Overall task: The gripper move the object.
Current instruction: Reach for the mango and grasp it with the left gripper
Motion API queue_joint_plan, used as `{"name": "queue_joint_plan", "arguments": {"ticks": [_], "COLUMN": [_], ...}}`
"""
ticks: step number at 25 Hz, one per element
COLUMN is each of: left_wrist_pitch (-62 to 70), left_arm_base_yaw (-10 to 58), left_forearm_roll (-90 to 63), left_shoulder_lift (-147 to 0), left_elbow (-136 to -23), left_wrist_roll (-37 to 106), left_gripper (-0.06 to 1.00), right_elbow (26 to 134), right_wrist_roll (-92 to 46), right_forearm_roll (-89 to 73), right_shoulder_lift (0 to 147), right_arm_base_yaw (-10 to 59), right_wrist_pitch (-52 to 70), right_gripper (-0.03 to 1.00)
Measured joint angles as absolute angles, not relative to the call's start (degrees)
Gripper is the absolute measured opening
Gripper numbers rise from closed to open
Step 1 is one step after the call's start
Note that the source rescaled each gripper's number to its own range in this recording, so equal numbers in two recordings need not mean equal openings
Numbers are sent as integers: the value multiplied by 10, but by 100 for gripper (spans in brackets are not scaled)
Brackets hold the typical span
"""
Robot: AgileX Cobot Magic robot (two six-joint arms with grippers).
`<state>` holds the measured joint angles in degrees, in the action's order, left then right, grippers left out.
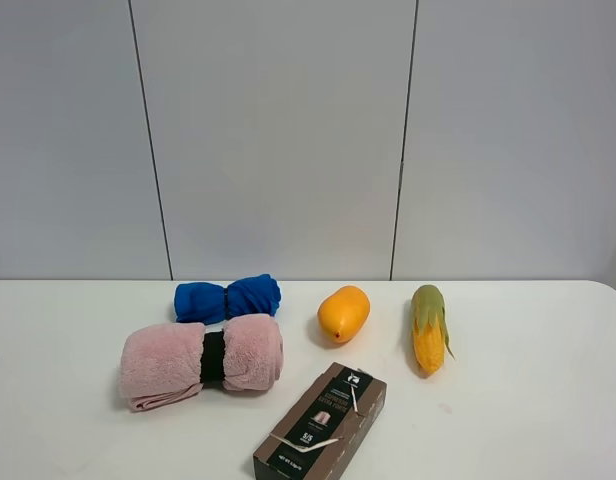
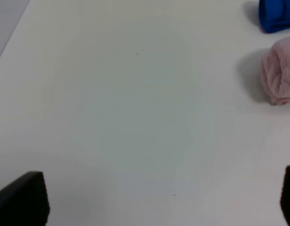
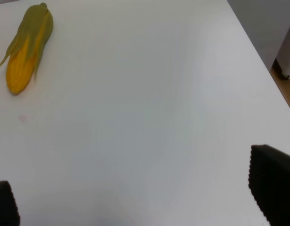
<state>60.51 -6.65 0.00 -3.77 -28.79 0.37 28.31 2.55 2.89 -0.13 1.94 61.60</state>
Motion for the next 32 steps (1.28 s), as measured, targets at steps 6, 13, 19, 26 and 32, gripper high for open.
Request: {"name": "queue_joint_plan", "arguments": {"ticks": [6, 13, 19, 26, 32], "left_wrist_pitch": [605, 605, 605, 605, 605], "left_arm_base_yaw": [-66, -66, -66, -66, -66], "left_forearm_roll": [0, 0, 0, 0, 0], "left_shoulder_lift": [-38, -38, -38, -38, -38], "left_elbow": [-288, -288, -288, -288, -288], "left_wrist_roll": [4, 4, 4, 4, 4], "left_gripper": [100, 100, 100, 100, 100], "right_elbow": [283, 283, 283, 283, 283], "right_wrist_roll": [26, 26, 26, 26, 26], "right_forearm_roll": [29, 29, 29, 29, 29], "right_shoulder_lift": [-1, -1, -1, -1, -1], "right_arm_base_yaw": [19, 19, 19, 19, 19], "right_wrist_pitch": [616, 616, 616, 616, 616], "right_gripper": [100, 100, 100, 100, 100]}}
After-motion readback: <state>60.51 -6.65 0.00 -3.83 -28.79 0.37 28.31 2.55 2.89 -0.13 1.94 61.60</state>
